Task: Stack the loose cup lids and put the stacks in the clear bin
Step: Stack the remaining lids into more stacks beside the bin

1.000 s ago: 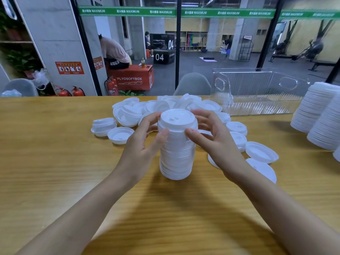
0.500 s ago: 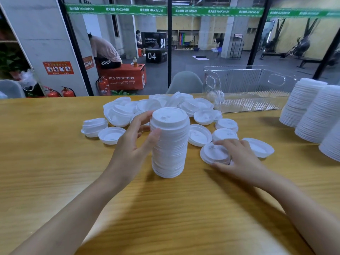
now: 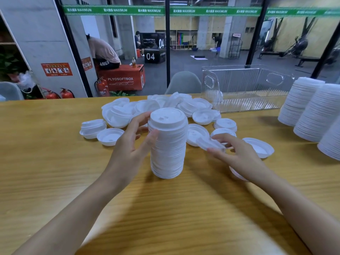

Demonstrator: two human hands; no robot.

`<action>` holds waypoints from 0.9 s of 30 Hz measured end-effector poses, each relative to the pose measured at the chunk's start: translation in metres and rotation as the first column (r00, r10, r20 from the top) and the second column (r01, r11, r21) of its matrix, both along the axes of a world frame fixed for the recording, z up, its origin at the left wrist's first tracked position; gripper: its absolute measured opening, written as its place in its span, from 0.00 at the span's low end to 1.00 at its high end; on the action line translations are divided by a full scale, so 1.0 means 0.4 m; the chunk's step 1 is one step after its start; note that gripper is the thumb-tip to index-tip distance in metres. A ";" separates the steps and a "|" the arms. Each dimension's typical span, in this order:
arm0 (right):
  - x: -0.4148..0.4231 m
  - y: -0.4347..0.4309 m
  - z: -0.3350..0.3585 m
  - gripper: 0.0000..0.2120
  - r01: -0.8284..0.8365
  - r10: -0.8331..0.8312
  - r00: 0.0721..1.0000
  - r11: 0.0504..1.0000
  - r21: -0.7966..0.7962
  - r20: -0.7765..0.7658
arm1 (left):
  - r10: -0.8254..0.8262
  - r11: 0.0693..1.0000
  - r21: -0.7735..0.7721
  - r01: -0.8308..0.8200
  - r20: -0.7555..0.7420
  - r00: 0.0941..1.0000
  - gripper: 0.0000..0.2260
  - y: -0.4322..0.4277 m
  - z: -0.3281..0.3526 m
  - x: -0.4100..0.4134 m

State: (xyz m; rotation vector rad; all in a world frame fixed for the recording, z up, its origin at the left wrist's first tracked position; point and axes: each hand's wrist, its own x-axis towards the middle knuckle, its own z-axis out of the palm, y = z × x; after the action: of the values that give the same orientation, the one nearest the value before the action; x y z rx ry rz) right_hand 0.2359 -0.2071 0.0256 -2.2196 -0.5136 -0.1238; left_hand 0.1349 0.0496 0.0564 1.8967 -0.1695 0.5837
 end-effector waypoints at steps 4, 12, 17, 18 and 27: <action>-0.022 0.018 0.049 0.21 -0.045 0.104 0.983 0.934 0.354 -0.148 | 0.002 1.000 0.001 -0.002 -0.003 1.000 0.22 -0.001 0.001 0.000; -0.057 0.112 0.177 0.14 -0.313 0.296 0.949 0.861 0.400 0.106 | 0.014 1.000 -0.001 -0.014 0.006 1.000 0.26 -0.001 -0.004 0.001; -0.056 0.160 0.198 0.13 -0.421 0.384 0.904 0.876 0.235 0.188 | -0.003 1.000 -0.012 0.003 0.018 1.000 0.25 -0.004 -0.001 -0.003; -0.054 0.164 0.196 0.13 -0.432 0.391 0.896 0.878 0.205 0.211 | -0.006 1.000 -0.008 0.006 0.024 1.000 0.22 -0.005 0.002 -0.004; -0.046 0.174 0.181 0.15 -0.438 0.396 0.880 0.890 0.127 0.262 | -0.004 1.000 -0.023 0.004 0.018 1.000 0.21 -0.003 0.004 -0.004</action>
State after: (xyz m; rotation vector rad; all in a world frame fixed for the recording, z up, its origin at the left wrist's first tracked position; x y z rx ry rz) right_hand 0.2177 -0.1376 0.0979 -1.8753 -1.0587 -0.1916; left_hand 0.1333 0.0484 0.0579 1.8690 -0.1770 0.5975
